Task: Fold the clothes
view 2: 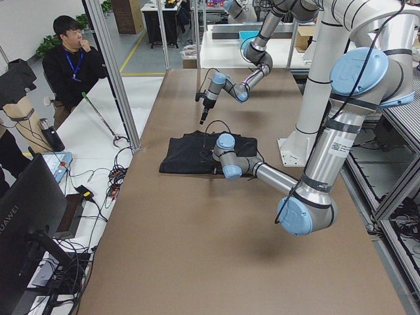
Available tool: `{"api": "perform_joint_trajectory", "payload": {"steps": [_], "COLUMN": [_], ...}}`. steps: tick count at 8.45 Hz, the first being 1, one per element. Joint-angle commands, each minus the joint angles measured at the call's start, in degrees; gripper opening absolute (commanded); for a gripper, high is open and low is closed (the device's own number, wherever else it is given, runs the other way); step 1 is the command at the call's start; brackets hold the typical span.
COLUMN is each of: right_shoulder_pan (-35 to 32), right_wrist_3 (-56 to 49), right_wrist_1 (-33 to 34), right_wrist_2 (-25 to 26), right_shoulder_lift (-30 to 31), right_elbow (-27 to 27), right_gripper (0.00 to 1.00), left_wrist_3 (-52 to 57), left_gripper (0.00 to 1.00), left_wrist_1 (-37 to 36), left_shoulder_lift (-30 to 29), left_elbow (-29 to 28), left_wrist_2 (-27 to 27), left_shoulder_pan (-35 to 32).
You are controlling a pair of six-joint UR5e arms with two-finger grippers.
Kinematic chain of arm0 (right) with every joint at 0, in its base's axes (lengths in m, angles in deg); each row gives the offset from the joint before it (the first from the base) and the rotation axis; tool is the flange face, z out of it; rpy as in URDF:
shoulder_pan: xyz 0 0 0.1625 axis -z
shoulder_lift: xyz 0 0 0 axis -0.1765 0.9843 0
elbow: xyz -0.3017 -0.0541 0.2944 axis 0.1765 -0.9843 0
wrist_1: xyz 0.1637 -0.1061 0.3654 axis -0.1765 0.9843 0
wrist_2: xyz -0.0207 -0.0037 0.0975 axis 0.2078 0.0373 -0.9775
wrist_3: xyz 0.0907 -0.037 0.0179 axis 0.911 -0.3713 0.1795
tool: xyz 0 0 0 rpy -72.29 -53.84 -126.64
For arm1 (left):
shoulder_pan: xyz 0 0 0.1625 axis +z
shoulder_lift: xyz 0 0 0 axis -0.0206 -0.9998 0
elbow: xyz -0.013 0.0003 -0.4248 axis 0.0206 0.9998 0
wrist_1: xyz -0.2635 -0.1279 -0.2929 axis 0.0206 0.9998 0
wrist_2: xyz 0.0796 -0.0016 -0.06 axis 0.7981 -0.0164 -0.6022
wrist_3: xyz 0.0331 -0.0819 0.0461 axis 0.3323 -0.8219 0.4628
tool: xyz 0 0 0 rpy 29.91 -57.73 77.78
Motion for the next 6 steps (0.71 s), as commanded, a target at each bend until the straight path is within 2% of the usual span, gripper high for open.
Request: {"api": "perform_joint_trajectory", "payload": {"steps": [1,2,4,5,6], "right_shoulder_pan": [2.33,3.65,6.2,8.21,10.84], "right_wrist_3": [7.21,13.0,25.21,30.06,34.11], "right_wrist_1": [0.0,0.0,-0.09,-0.09,0.0], "right_wrist_2": [0.22,0.66,2.58,5.64,9.85], "right_shoulder_lift": [0.08,0.08,0.25,0.34,0.69], "right_elbow": [2.73,4.22,7.03,8.79,10.28], "right_gripper": [0.94,0.94,0.93,0.93,0.93], "left_wrist_3": [-7.16,-15.75,-23.62,-28.44,-32.84], "left_gripper": [1.0,1.0,1.0,1.0,1.0], "left_wrist_1": [0.06,0.07,0.07,0.33,0.33], "left_shoulder_lift": [3.72,5.74,11.53,13.12,13.84], "left_elbow": [6.64,9.89,17.01,19.65,20.72], "left_wrist_2": [0.41,0.93,1.2,4.33,9.93], "left_shoulder_pan": [-0.03,0.06,1.72,4.17,8.63]}}
